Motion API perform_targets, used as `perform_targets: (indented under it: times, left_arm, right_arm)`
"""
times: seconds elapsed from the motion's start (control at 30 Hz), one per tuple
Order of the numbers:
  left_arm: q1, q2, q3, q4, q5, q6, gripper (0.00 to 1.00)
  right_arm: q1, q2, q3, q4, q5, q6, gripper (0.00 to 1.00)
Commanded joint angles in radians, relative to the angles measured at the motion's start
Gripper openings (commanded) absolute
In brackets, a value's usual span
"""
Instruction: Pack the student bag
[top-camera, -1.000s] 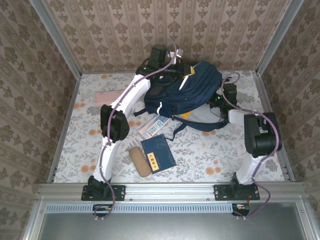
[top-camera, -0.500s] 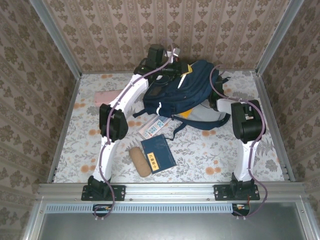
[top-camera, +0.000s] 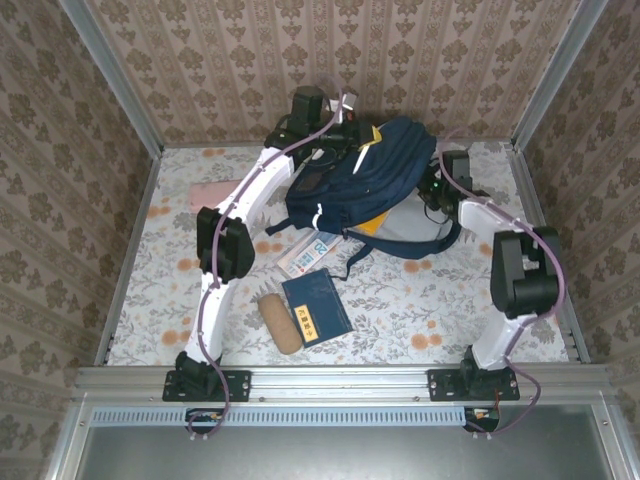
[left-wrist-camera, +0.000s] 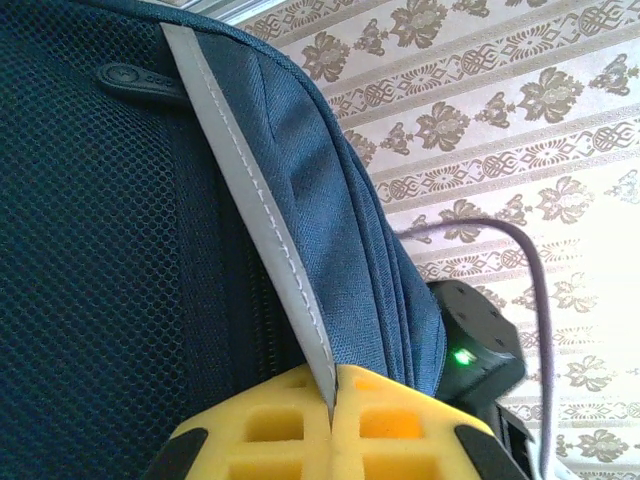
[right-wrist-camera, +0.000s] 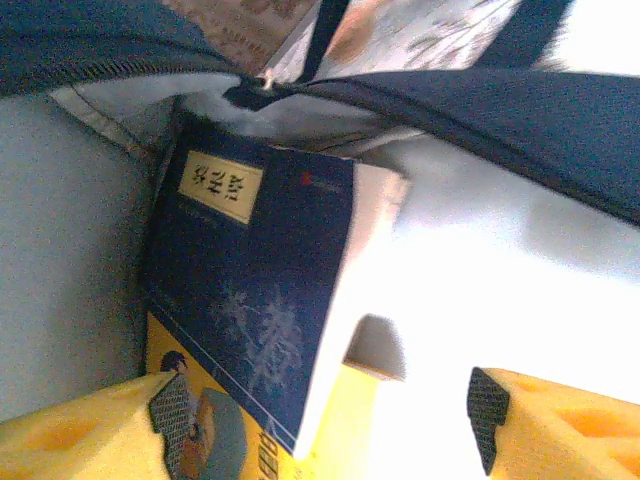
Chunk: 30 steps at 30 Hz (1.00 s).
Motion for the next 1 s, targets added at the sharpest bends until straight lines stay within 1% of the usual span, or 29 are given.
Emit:
perform_targets:
  times: [0.0, 0.03, 0.07, 0.13, 0.2, 0.23, 0.27, 0.33, 0.4, 0.43, 0.5, 0.57, 0.63, 0.7, 0.77, 0.87, 0.97]
  left_arm:
    - [0.008, -0.053, 0.02, -0.003, -0.007, 0.077, 0.0]
    - [0.003, -0.043, 0.021, -0.015, -0.006, 0.081, 0.0]
    - [-0.002, -0.029, 0.026, -0.029, -0.001, 0.086, 0.03]
    - [-0.015, -0.013, 0.042, -0.09, -0.019, 0.119, 0.2]
    - [-0.028, -0.014, 0.062, -0.175, -0.058, 0.182, 0.39]
    - [-0.032, -0.022, 0.071, -0.221, -0.083, 0.213, 0.46]
    - [-0.034, -0.039, 0.066, -0.255, -0.11, 0.235, 0.5]
    - [-0.03, -0.095, 0.013, -0.274, -0.156, 0.256, 0.53]
    - [-0.02, -0.182, -0.087, -0.266, -0.198, 0.277, 0.54]
    - [-0.016, -0.236, -0.146, -0.266, -0.229, 0.292, 0.54]
    - [-0.008, -0.353, -0.283, -0.266, -0.31, 0.321, 0.55]
    - [0.001, -0.48, -0.454, -0.259, -0.382, 0.325, 0.56]
    - [0.02, -0.598, -0.631, -0.242, -0.412, 0.316, 0.57]
    - [0.045, -0.711, -0.812, -0.224, -0.43, 0.292, 0.57]
    - [0.079, -0.814, -0.994, -0.205, -0.412, 0.266, 0.58]
    - [0.144, -0.939, -1.221, -0.193, -0.395, 0.247, 0.61]
    - [0.155, -1.005, -1.38, -0.171, -0.37, 0.235, 0.64]
  right_arm:
    - [-0.002, -0.191, -0.118, -0.101, 0.226, -0.013, 0.75]
    - [-0.001, -0.249, -0.151, -0.126, 0.293, 0.0, 0.75]
    - [-0.002, -0.301, -0.179, -0.155, 0.348, 0.01, 0.75]
    - [0.001, -0.396, -0.21, -0.206, 0.438, 0.011, 0.75]
    - [0.005, -0.455, -0.229, -0.234, 0.461, -0.012, 0.75]
    - [0.01, -0.482, -0.23, -0.255, 0.457, -0.03, 0.75]
    - [0.017, -0.506, -0.231, -0.273, 0.456, -0.043, 0.75]
    - [0.046, -0.557, -0.243, -0.279, 0.436, -0.089, 0.75]
    - [0.088, -0.6, -0.254, -0.277, 0.408, -0.14, 0.74]
    - [0.121, -0.614, -0.257, -0.265, 0.382, -0.189, 0.74]
    - [0.192, -0.615, -0.234, -0.283, 0.322, -0.249, 0.73]
    - [0.277, -0.588, -0.213, -0.298, 0.23, -0.307, 0.73]
    - [0.355, -0.555, -0.195, -0.327, 0.157, -0.345, 0.73]
    - [0.425, -0.517, -0.189, -0.329, 0.039, -0.381, 0.72]
    - [0.506, -0.463, -0.171, -0.35, -0.06, -0.412, 0.72]
    - [0.597, -0.351, -0.113, -0.44, -0.131, -0.455, 0.72]
    - [0.626, -0.251, -0.108, -0.44, -0.189, -0.44, 0.74]
